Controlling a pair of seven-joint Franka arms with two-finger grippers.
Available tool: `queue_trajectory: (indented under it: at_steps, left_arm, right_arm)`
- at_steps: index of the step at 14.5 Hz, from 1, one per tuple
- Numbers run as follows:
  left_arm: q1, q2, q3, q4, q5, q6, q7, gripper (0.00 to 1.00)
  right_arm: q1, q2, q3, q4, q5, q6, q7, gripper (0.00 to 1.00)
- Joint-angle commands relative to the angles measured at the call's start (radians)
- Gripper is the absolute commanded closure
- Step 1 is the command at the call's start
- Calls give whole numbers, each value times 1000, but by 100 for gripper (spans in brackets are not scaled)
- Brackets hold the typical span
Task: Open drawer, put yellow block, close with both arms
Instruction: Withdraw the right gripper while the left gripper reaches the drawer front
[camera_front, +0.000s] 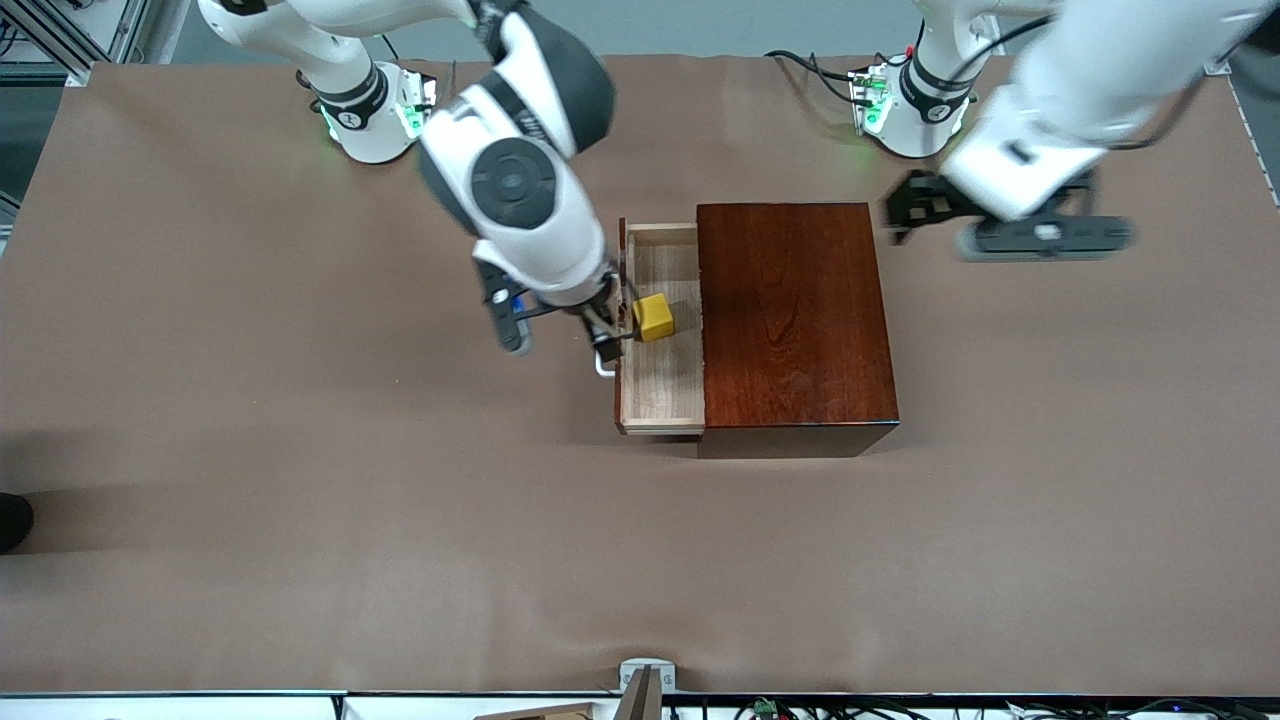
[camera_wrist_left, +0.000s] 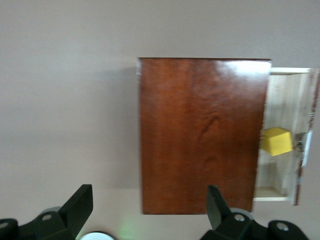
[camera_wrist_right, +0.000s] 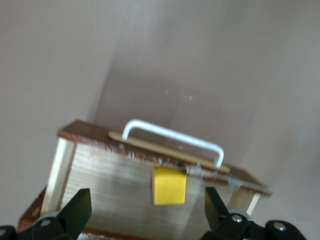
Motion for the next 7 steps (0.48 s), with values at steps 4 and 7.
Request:
queue_trajectory:
  at_steps: [4,7]
  left_arm:
    - [-208,200,-39,95,-6,153,-436,0]
    - [-333,284,-19,113,-1,286,-714,0]
  right_arm:
    - [-145,-92,20,-3,2,-148,-291,0]
    - [-226,-135,13,-2,1,-222,-470,0]
